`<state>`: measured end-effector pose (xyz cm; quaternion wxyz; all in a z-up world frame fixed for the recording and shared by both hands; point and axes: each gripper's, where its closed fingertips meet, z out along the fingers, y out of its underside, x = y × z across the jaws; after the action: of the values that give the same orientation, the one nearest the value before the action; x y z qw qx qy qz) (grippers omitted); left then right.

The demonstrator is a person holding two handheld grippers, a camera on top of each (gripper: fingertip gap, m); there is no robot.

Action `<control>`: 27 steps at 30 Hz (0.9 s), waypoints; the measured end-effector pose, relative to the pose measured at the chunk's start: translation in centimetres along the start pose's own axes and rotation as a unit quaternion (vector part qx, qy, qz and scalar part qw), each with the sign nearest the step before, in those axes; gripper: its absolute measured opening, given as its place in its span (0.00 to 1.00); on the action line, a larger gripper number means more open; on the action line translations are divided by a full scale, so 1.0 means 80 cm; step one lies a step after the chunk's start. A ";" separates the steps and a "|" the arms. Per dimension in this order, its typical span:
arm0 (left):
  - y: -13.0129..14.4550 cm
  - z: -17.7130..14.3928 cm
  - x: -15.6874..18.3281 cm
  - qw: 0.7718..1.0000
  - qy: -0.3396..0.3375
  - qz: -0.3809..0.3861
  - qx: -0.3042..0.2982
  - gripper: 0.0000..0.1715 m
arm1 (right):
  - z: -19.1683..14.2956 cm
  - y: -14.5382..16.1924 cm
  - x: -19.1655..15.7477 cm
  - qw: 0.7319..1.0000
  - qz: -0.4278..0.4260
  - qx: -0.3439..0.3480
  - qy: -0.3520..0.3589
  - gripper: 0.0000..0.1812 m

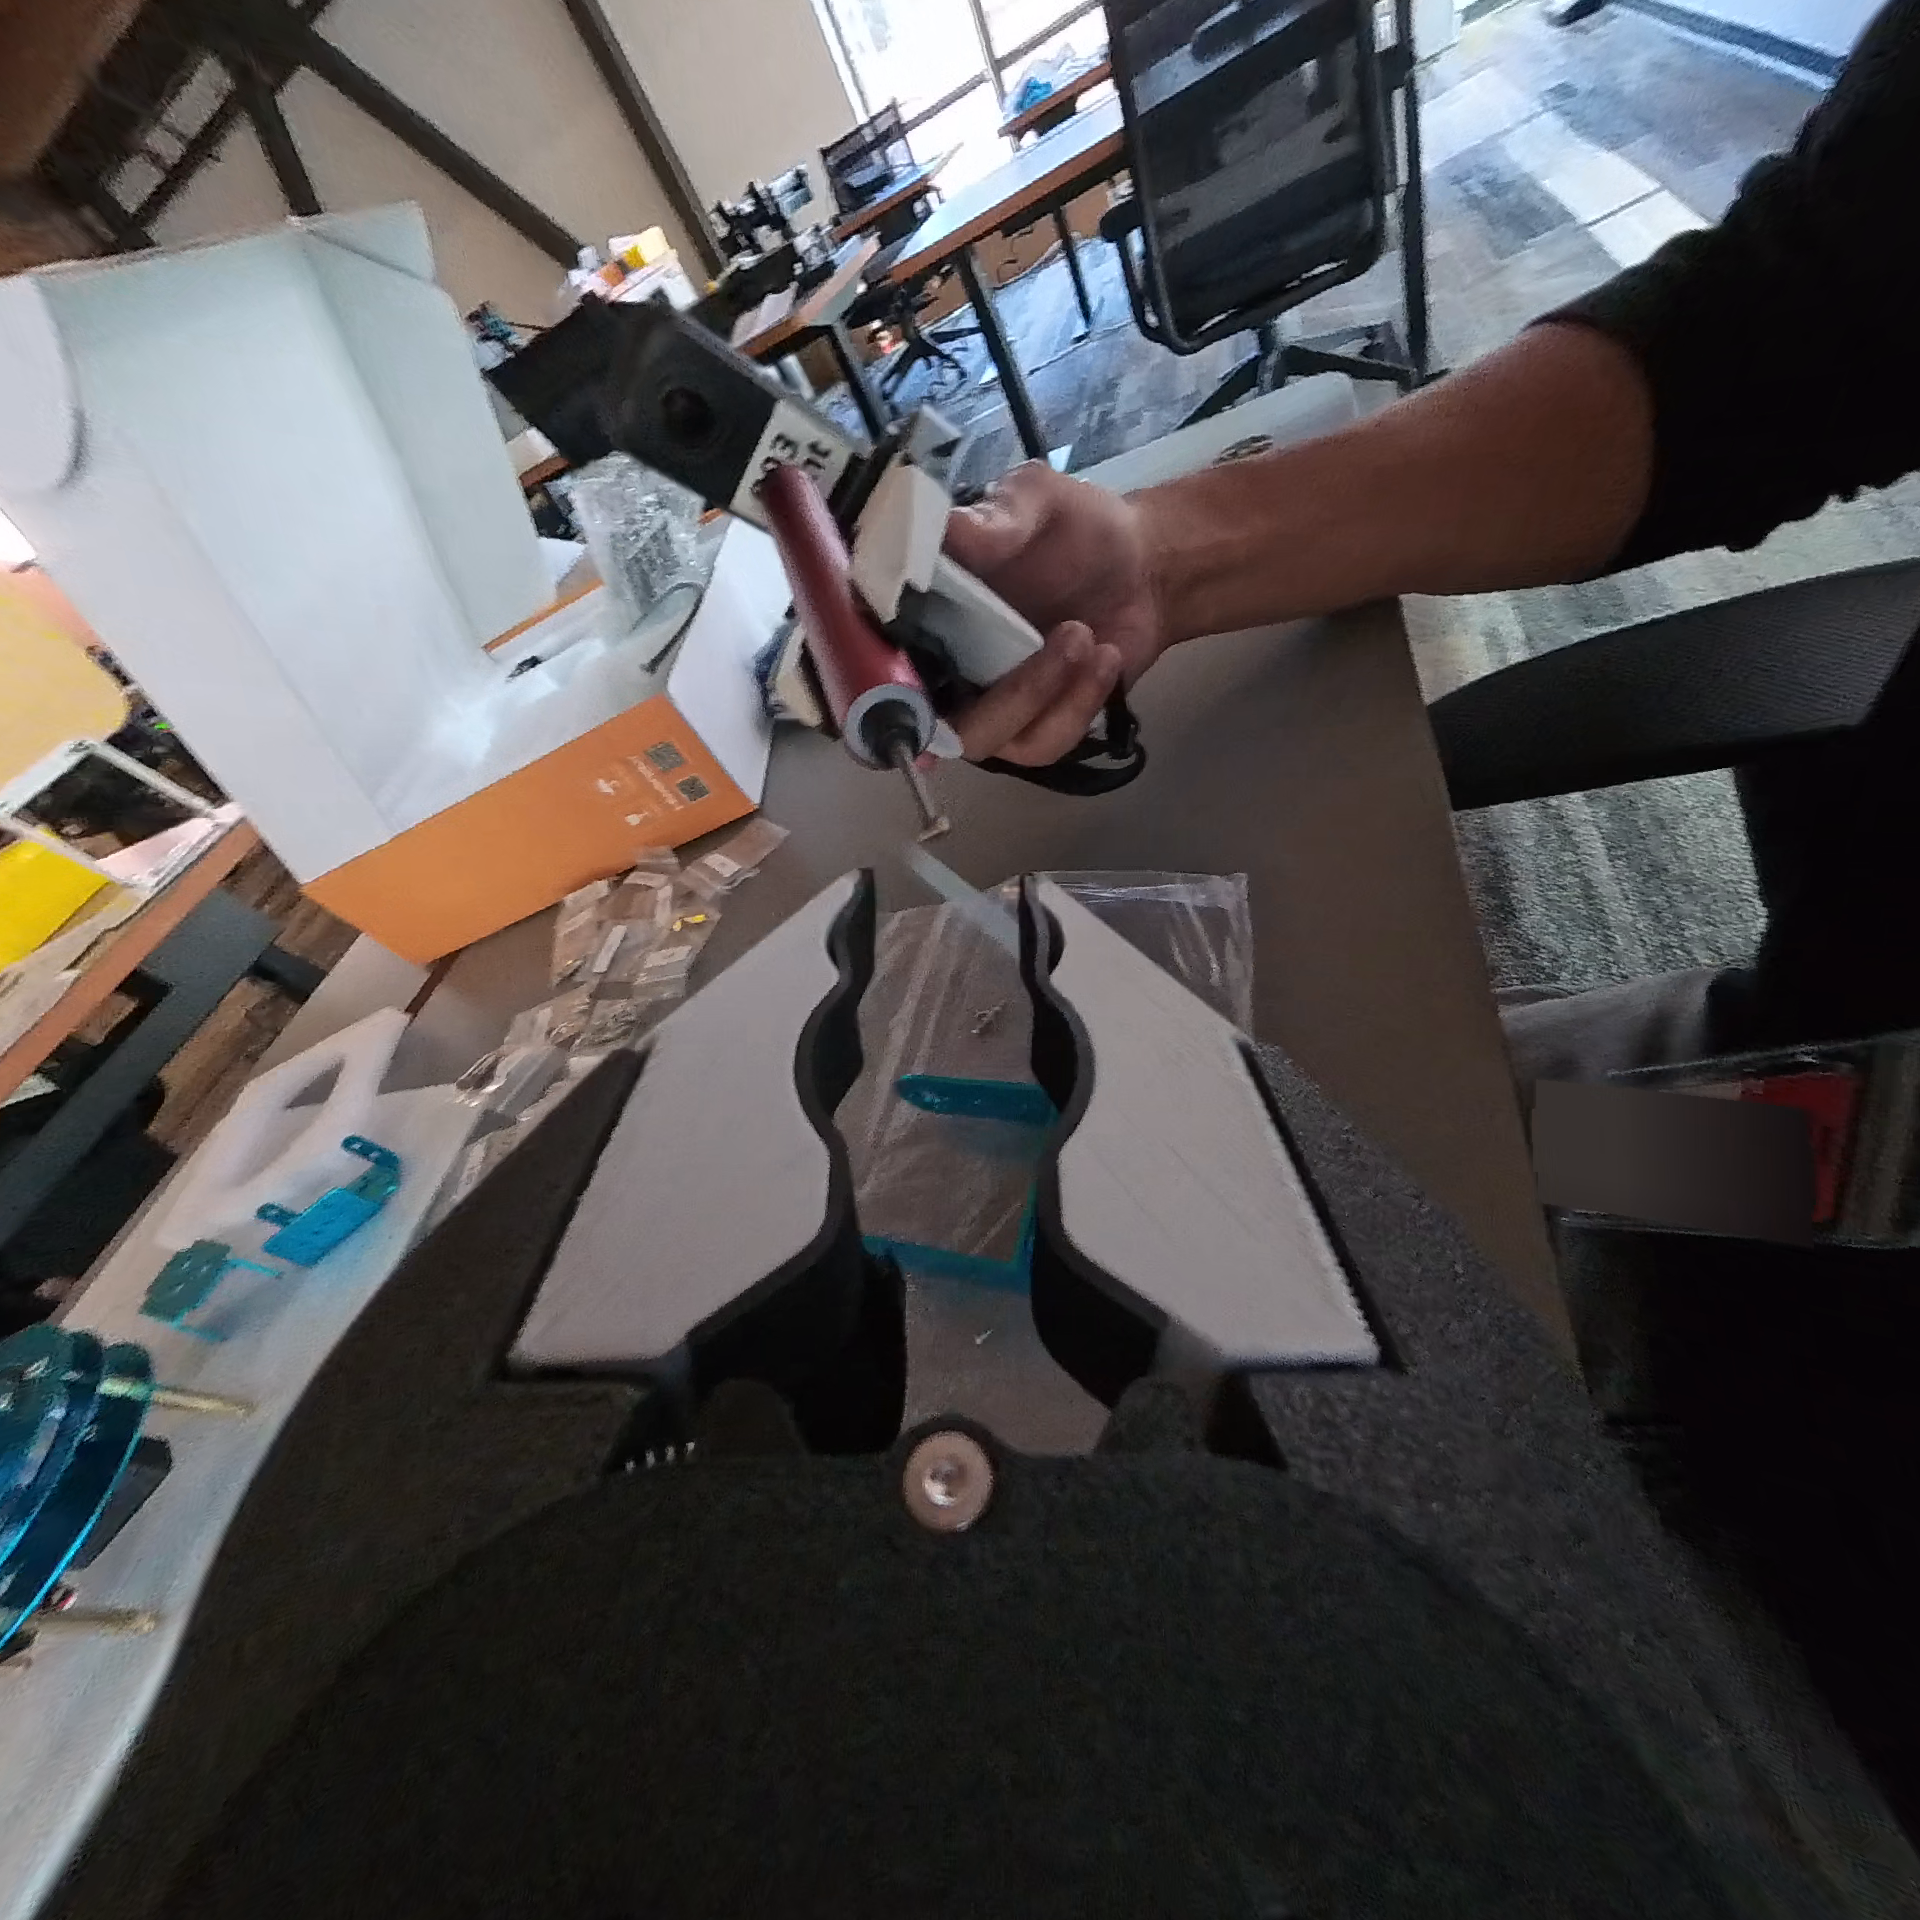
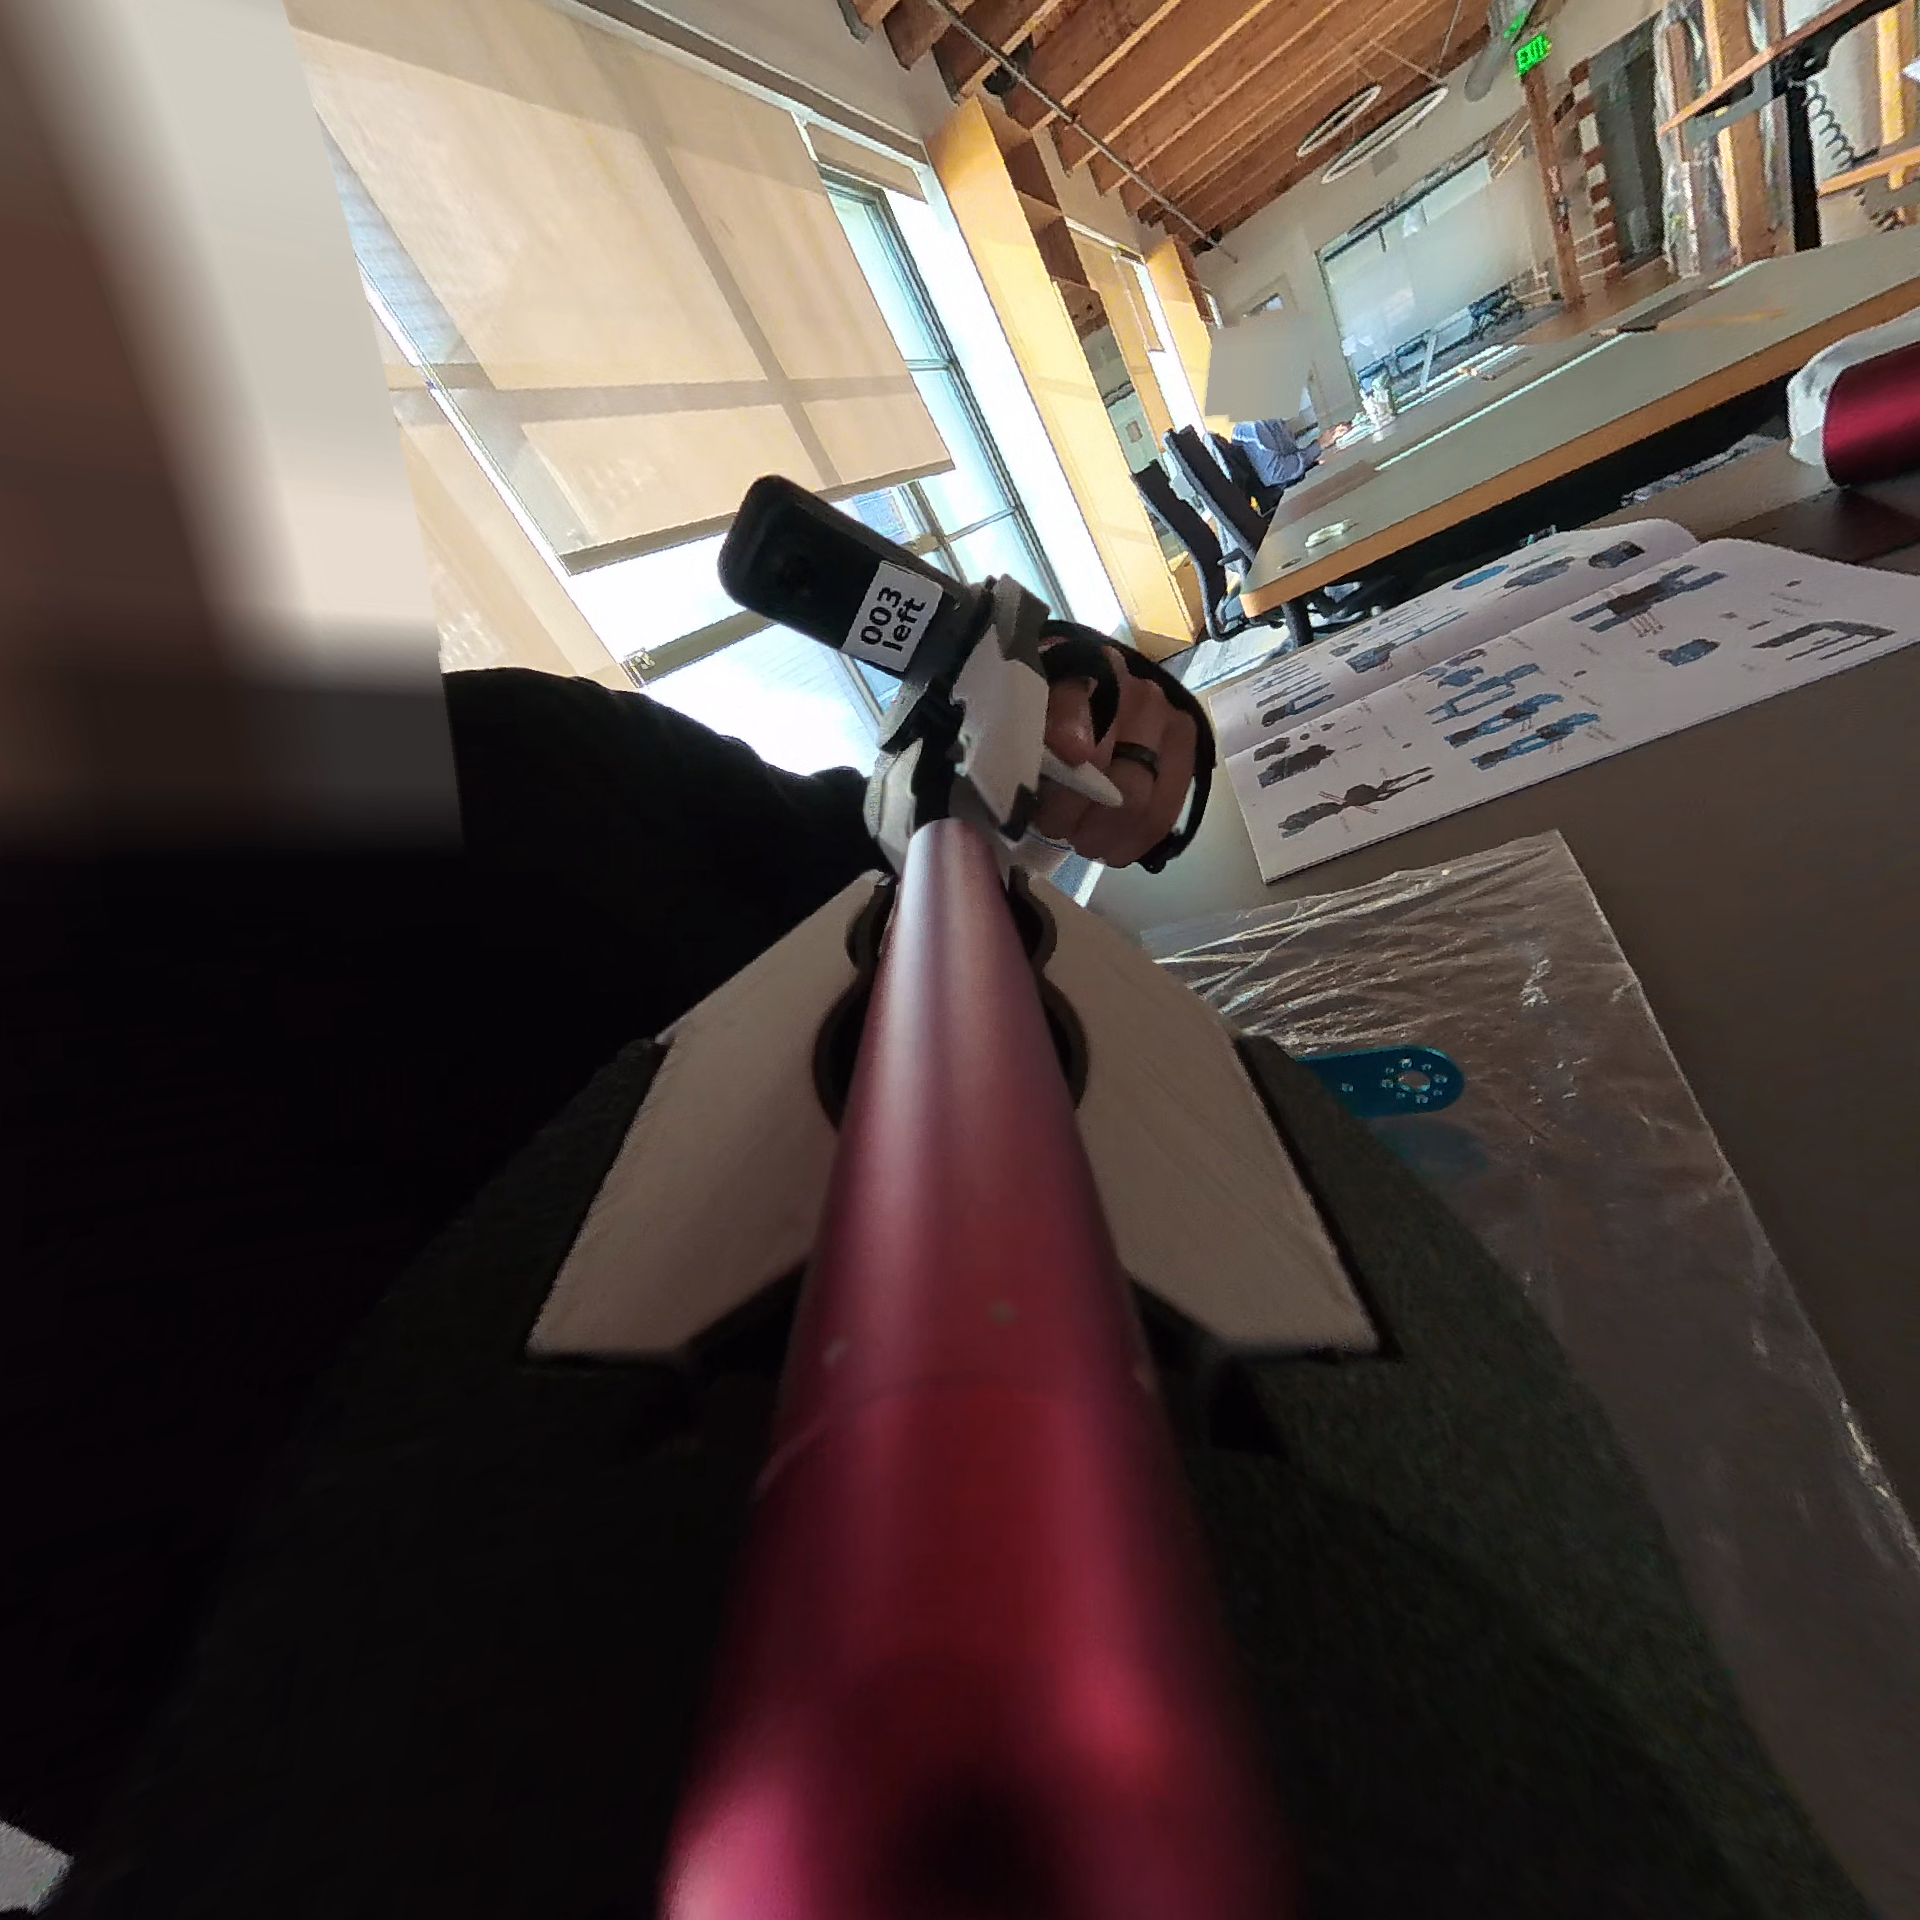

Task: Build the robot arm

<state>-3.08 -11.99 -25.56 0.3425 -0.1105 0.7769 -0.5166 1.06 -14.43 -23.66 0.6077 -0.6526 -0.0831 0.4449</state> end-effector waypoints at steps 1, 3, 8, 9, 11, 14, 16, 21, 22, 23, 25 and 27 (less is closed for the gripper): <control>0.000 0.001 0.002 1.000 0.007 -0.003 0.002 0.16 | 0.000 0.001 0.002 1.000 0.000 -0.002 0.004 0.12; 0.001 0.002 0.001 1.000 0.010 -0.012 0.006 0.15 | 0.000 0.003 0.005 1.000 0.001 -0.005 0.007 0.12; -0.002 -0.005 -0.007 0.998 0.017 -0.049 0.036 0.09 | -0.004 0.002 0.007 1.000 0.001 -0.004 0.011 0.12; -0.002 -0.005 -0.006 0.998 0.021 -0.050 0.037 0.09 | -0.004 0.002 0.007 1.000 0.002 -0.003 0.011 0.12; -0.001 -0.005 -0.005 0.998 0.024 -0.045 0.037 0.08 | -0.004 0.003 0.007 1.000 0.003 -0.005 0.010 0.12; -0.002 -0.005 -0.003 0.998 0.030 -0.039 0.037 0.08 | -0.003 0.005 0.006 1.000 0.005 -0.011 0.007 0.12; -0.003 -0.005 -0.001 0.998 0.034 -0.033 0.038 0.08 | -0.003 0.008 0.005 1.000 0.007 -0.015 0.004 0.12; -0.007 -0.008 0.006 0.998 0.046 -0.014 0.042 0.02 | -0.002 0.011 0.002 1.000 0.017 -0.021 -0.010 0.12; -0.007 -0.008 0.007 0.998 0.048 -0.012 0.042 0.02 | -0.002 0.013 0.001 0.999 0.020 -0.025 -0.013 0.12; -0.007 -0.009 0.009 0.998 0.052 -0.010 0.042 0.02 | -0.001 0.016 0.000 0.999 0.022 -0.031 -0.017 0.12; -0.006 -0.009 0.012 0.998 0.055 -0.004 0.038 0.02 | 0.001 0.021 -0.001 0.999 0.025 -0.041 -0.021 0.12; -0.003 -0.010 0.016 0.998 0.062 0.003 0.032 0.03 | 0.004 0.025 0.000 0.998 0.027 -0.049 -0.021 0.12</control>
<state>-4.58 -12.23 -25.71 0.2987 -0.0647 0.7802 -0.5457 -0.07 -14.72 -25.36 0.5611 -0.6739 -0.0998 0.4702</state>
